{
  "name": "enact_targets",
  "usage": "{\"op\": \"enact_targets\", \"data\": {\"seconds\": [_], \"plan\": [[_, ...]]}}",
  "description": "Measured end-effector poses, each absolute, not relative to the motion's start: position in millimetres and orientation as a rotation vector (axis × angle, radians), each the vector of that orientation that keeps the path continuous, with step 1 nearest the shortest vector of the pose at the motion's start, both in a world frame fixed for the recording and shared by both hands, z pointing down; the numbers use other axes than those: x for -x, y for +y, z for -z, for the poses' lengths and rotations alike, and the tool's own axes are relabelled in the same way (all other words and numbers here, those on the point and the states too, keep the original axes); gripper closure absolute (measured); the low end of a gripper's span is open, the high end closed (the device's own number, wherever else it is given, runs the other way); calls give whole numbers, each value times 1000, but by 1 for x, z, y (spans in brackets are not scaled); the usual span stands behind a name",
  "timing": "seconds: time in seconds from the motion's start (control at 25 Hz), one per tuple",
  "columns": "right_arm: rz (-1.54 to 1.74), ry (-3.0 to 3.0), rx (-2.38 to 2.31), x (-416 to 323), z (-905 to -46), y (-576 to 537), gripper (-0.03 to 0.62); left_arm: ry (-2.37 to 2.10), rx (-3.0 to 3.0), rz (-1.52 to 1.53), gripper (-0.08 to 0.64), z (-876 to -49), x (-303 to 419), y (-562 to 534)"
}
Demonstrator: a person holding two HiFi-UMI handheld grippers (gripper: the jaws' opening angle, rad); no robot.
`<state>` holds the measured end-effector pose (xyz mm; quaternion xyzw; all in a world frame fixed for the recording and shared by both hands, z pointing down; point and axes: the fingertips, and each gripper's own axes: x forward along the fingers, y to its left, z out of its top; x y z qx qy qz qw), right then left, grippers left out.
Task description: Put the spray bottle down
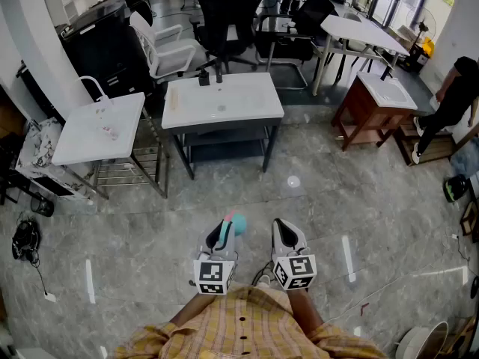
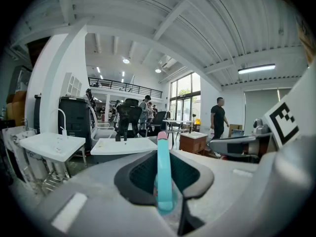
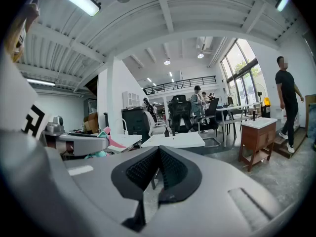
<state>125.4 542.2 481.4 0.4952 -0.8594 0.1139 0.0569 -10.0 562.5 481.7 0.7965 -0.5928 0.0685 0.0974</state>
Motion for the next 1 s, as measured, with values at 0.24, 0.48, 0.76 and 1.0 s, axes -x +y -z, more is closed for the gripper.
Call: {"op": "enact_targets", "data": {"seconds": [0.24, 0.48, 0.76, 1.0], "plan": [[-317, -2585, -1529, -94, -476, 541, 594, -1732, -2374, -179, 489, -480, 42, 560], [-308, -2589, -1602, -70, -468, 541, 594, -1698, -2401, -139, 489, -483, 70, 555], [-312, -2578, -1616, -51, -469, 530, 593, -1677, -2404, -153, 489, -492, 89, 547], [-290, -2595, -1609, -38, -471, 503, 593, -1685, -2405, -129, 489, -495, 103, 519]]}}
